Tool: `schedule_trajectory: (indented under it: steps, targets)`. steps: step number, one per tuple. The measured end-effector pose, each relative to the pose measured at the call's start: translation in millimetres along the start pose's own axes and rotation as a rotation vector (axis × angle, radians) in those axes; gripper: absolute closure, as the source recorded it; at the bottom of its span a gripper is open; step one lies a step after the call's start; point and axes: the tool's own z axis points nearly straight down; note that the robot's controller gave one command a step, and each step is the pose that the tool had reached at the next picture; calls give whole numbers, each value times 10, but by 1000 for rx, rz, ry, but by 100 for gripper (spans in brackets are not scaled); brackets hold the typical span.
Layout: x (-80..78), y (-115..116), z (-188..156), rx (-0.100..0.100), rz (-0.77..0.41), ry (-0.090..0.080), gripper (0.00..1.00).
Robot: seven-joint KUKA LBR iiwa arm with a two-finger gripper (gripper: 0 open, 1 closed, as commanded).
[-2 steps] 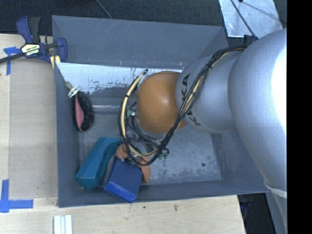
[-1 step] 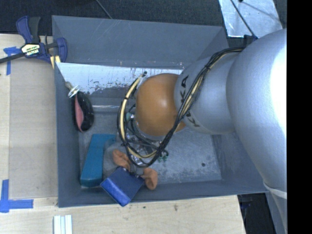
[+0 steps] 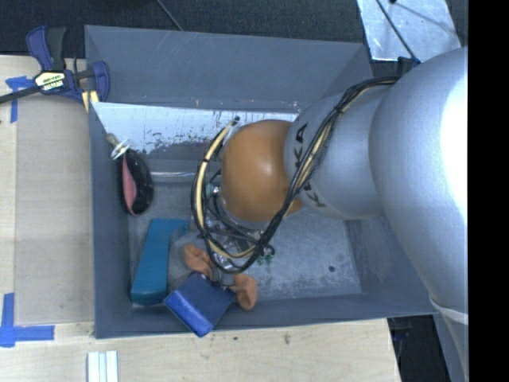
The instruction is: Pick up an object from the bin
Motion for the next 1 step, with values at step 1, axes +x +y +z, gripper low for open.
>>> schedule_trajectory:
  steps: [1]
  targets:
    - [290,-170,86,1,150,0,100]
